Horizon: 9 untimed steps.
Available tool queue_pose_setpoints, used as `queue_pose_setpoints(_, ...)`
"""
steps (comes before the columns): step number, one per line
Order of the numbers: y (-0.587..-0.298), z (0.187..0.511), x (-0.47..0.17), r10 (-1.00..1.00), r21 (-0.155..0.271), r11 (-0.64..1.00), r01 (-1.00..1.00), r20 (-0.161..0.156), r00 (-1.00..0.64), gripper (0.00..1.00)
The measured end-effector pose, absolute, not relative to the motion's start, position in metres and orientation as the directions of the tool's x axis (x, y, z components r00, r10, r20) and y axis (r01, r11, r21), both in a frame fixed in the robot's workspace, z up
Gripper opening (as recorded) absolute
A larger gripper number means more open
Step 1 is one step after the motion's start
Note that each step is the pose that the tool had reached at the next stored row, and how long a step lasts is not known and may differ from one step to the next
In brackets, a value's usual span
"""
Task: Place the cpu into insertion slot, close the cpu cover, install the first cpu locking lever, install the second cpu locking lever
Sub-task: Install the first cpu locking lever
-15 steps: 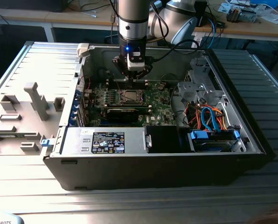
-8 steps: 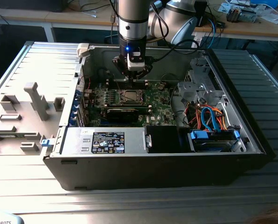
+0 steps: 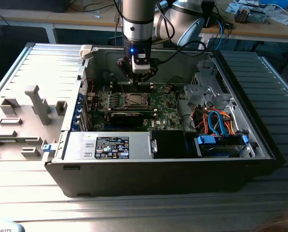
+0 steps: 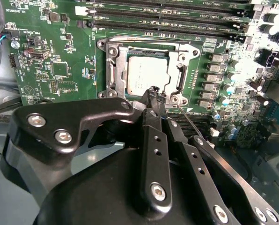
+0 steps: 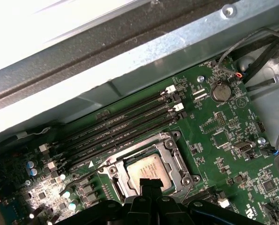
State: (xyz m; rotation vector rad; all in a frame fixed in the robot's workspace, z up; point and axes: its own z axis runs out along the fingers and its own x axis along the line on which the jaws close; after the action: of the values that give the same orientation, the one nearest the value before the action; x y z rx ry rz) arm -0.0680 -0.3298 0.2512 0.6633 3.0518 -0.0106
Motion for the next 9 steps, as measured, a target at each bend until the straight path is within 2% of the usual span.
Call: queue_pose_setpoints(9, -0.3298, 0.2512, -0.0680, 0.410, -0.003, 0.912, 0.410, -0.020, -0.912, 0.11)
